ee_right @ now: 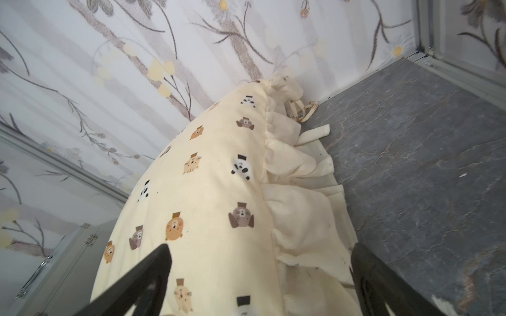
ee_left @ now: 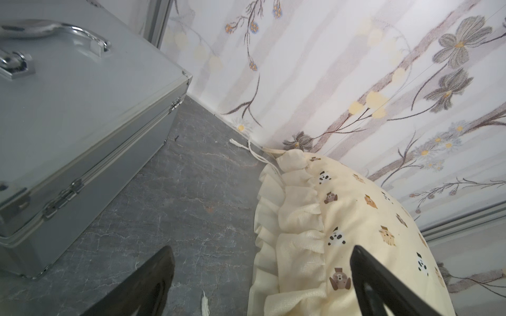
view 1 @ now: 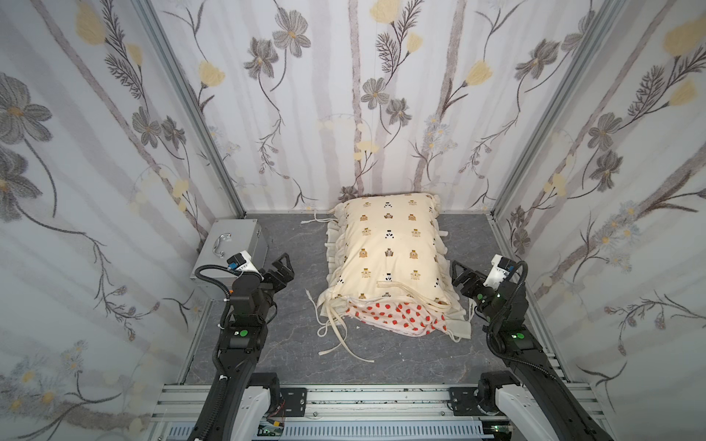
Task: Zip up pillowcases
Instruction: Pick up the pillowcase from the pillowcase.
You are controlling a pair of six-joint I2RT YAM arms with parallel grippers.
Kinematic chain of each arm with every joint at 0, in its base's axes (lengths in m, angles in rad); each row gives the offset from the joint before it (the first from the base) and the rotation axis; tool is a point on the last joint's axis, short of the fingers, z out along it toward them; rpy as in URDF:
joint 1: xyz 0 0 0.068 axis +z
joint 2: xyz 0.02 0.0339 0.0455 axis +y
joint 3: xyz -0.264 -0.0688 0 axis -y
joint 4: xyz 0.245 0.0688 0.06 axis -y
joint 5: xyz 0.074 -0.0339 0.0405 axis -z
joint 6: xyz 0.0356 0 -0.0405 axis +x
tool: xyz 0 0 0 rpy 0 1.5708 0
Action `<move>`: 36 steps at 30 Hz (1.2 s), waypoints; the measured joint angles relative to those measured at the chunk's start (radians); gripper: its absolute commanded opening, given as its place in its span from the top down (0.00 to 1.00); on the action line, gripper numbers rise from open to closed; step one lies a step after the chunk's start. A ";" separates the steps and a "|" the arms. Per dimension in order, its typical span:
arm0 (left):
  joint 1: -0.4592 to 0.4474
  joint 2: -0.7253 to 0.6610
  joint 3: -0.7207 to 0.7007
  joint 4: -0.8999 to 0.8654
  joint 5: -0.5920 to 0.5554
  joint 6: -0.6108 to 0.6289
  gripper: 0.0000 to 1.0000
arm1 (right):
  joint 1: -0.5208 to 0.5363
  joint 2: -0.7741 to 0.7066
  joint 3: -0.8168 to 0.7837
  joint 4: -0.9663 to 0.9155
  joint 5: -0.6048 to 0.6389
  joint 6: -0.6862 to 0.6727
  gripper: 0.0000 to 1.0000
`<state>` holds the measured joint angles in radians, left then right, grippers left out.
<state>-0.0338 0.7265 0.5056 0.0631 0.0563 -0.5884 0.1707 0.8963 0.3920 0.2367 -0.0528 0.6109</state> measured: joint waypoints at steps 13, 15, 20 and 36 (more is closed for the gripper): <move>-0.207 0.085 0.062 -0.200 0.007 -0.009 0.00 | 0.380 0.113 0.081 -0.060 0.101 0.102 0.00; -0.245 0.107 0.079 -0.222 -0.006 -0.008 0.00 | 0.439 0.133 0.095 -0.061 0.117 0.117 0.00; -0.334 0.172 0.111 -0.236 -0.028 -0.014 0.00 | 0.572 0.210 0.128 -0.055 0.152 0.163 0.00; -0.449 0.459 0.195 -0.189 -0.010 -0.013 0.00 | 0.683 0.424 0.190 0.012 0.159 0.215 0.00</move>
<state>-0.4824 1.1851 0.7010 -0.1257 0.0463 -0.6014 0.8536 1.3201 0.5823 0.2485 0.1066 0.8257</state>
